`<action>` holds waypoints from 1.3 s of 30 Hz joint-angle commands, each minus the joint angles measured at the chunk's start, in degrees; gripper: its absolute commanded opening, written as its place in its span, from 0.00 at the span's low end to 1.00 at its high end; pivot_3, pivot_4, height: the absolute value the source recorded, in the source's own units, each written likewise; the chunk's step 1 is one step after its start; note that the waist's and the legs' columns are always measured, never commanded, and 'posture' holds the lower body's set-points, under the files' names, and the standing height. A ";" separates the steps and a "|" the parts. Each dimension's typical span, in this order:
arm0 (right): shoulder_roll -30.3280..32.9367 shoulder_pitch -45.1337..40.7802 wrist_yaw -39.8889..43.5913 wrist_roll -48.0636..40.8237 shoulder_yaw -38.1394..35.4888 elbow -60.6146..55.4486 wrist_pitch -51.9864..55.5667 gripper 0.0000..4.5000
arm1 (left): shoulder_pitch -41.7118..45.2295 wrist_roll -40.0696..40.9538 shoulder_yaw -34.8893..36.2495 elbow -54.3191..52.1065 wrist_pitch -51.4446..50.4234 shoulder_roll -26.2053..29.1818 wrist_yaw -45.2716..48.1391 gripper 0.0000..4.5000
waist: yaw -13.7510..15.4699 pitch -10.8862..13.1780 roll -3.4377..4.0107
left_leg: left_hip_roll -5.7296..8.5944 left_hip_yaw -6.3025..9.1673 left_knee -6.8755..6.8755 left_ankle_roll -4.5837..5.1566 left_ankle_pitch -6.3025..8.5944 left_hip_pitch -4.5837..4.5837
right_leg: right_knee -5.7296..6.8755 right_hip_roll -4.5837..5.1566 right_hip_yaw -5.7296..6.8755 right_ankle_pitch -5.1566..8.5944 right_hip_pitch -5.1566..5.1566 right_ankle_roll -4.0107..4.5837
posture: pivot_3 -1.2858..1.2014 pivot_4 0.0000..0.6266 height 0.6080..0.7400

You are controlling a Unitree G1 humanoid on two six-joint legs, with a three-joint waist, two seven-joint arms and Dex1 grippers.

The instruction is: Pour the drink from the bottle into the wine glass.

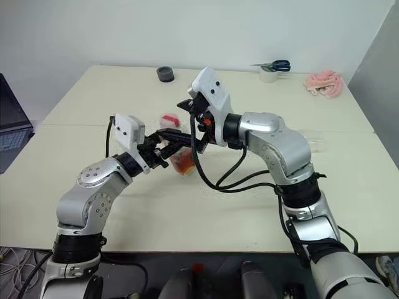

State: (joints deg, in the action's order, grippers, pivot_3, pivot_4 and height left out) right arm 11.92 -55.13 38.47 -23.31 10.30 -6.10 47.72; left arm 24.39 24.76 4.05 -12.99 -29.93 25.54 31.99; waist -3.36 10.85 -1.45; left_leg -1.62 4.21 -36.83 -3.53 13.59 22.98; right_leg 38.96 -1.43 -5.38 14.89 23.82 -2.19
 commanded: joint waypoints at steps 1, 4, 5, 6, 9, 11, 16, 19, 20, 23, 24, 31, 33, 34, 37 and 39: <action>-1.68 -1.40 -4.19 0.92 -1.18 0.56 0.99 1.00 | 1.26 -1.04 -0.78 -3.27 2.20 0.55 0.57 0.45 | 0.01 0.00 0.00 | 0.00 0.00 0.00 0.00 0.00 0.01 | 0.00 0.00 0.00 0.00 0.02 0.01 | 0.52 0.24 1.00; -2.44 -0.55 -5.32 1.04 -0.83 0.76 1.37 1.00 | 1.27 -1.29 -1.68 -3.75 3.12 0.07 1.03 0.44 | 0.03 0.00 0.00 | 0.00 -0.02 0.01 0.00 0.00 0.14 | 0.00 0.01 -0.03 -0.04 0.17 0.06 | 0.52 0.24 1.00; -2.81 -0.31 -5.75 0.96 -1.04 0.92 1.60 1.00 | 1.32 -1.35 -1.93 -3.92 3.22 -0.19 0.93 0.44 | 0.03 0.00 0.00 | 0.00 -0.04 0.01 0.00 0.00 0.23 | 0.00 0.01 -0.04 -0.06 0.25 0.11 | 0.52 0.24 1.00; -3.07 -0.14 -6.14 0.89 -1.18 1.06 1.77 1.00 | 1.38 -1.39 -2.11 -4.06 3.30 -0.42 0.84 0.44 | 0.04 0.00 0.00 | 0.00 -0.04 0.00 0.00 0.00 0.27 | 0.00 0.02 -0.04 -0.12 0.29 0.20 | 0.52 0.24 1.00; -3.71 0.22 -7.16 0.60 -1.83 1.34 1.96 1.00 | 1.57 -1.62 -2.63 -4.58 4.05 -0.86 0.92 0.44 | 0.04 0.00 0.00 | 0.00 -0.04 0.02 0.00 0.00 0.28 | 0.00 0.02 -0.03 -0.14 0.29 0.23 | 0.52 0.24 1.00; -4.01 0.39 -7.49 0.43 -2.18 1.39 2.01 0.92 | 1.50 -2.24 -2.96 -4.80 5.18 -0.85 1.23 0.44 | 0.03 0.00 0.00 | 0.00 -0.04 0.02 0.00 0.00 0.29 | 0.00 0.02 -0.04 -0.14 0.30 0.24 | 0.52 0.24 1.00; -4.70 0.73 -8.23 -0.15 -3.02 1.29 2.14 0.54 | 0.62 -2.35 -3.17 -4.93 6.13 -0.52 2.12 0.44 | 0.02 0.00 0.00 | 0.00 -0.04 0.01 0.00 0.00 0.29 | 0.00 0.01 -0.03 -0.13 0.30 0.23 | 0.52 0.24 1.00; -4.80 0.49 -8.47 -0.78 -3.69 1.49 2.52 0.44 | 0.65 -2.38 -3.06 -4.69 6.20 -0.68 1.90 0.44 | 0.01 0.00 0.00 | 0.00 -0.04 0.00 0.00 0.00 0.29 | 0.01 0.00 -0.03 -0.10 0.30 0.17 | 0.52 0.24 1.00; -4.65 0.52 -8.42 -0.83 -3.62 1.57 2.58 0.44 | 0.71 -2.35 -3.02 -4.61 6.20 -0.75 1.86 0.44 | 0.01 0.00 0.00 | 0.00 -0.04 0.00 0.00 0.00 0.29 | 0.01 0.00 -0.03 -0.09 0.30 0.15 | 0.52 0.24 1.00; -4.28 0.49 -8.13 -0.93 -3.47 1.87 2.30 0.44 | 0.90 -1.99 -2.94 -4.75 5.93 -0.80 2.00 0.44 | 0.01 0.00 0.00 | 0.00 -0.04 0.00 0.00 0.00 0.29 | 0.01 0.00 -0.03 -0.08 0.30 0.14 | 0.52 0.24 1.00; -3.89 0.40 -7.12 -0.96 -3.16 2.28 1.47 0.44 | 0.88 -1.50 -2.88 -4.95 5.76 -0.87 2.28 0.44 | 0.01 0.00 0.00 | 0.00 -0.04 0.00 0.00 0.00 0.29 | 0.01 0.00 -0.03 -0.08 0.30 0.14 | 0.52 0.24 1.00; 4.99 1.12 28.48 -6.73 1.32 5.55 -14.35 0.44 | -0.54 3.99 -2.26 -7.32 3.65 -1.56 5.44 0.43 | 0.24 0.02 0.03 | 0.09 -0.03 -0.02 0.00 0.01 0.40 | -0.13 0.12 0.05 -0.04 0.28 0.06 | 0.52 0.24 1.00; 4.15 -1.50 28.07 -4.06 0.78 11.89 -18.03 0.44 | -0.81 5.23 -2.08 -8.31 2.68 -1.44 5.44 0.43 | -0.38 0.02 0.03 | 0.08 -0.05 -0.04 0.01 0.01 0.37 | -0.10 0.13 0.03 -0.06 0.28 0.08 | 0.52 0.24 1.00; 3.62 -2.36 27.95 -3.63 0.26 14.07 -19.08 0.44 | -0.75 5.54 -2.02 -8.45 2.42 -1.42 5.37 0.43 | -0.72 0.03 0.03 | 0.03 -0.12 -0.03 0.01 0.01 0.28 | -0.05 0.07 -0.05 -0.05 0.28 0.08 | 0.52 0.24 1.00; 3.61 -3.38 28.40 -2.89 -0.85 17.42 -20.70 0.44 | -0.63 5.44 -1.77 -8.45 2.26 -1.20 5.24 0.43 | -1.21 0.04 0.05 | -0.14 -0.06 0.02 0.02 0.00 0.14 | 0.07 -0.19 -0.09 -0.02 0.27 0.04 | 0.52 0.24 1.00; 3.59 -3.58 28.37 -3.81 -2.21 18.19 -20.04 0.44 | -0.71 5.45 -1.52 -8.47 2.14 -1.05 5.25 0.43 | -1.27 0.04 0.05 | -0.16 -0.04 0.02 0.02 0.00 0.13 | 0.08 -0.24 -0.09 -0.02 0.26 0.04 | 0.52 0.24 1.00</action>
State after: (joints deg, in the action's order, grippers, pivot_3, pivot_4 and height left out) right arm 15.91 -57.00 65.47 -26.06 9.01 12.61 28.76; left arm 22.80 28.84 0.52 -19.89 -28.41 24.43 37.52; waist -4.63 10.89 -1.41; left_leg -1.78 4.17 -36.81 -3.50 13.59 23.12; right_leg 39.04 -1.67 -5.47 14.86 24.07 -2.15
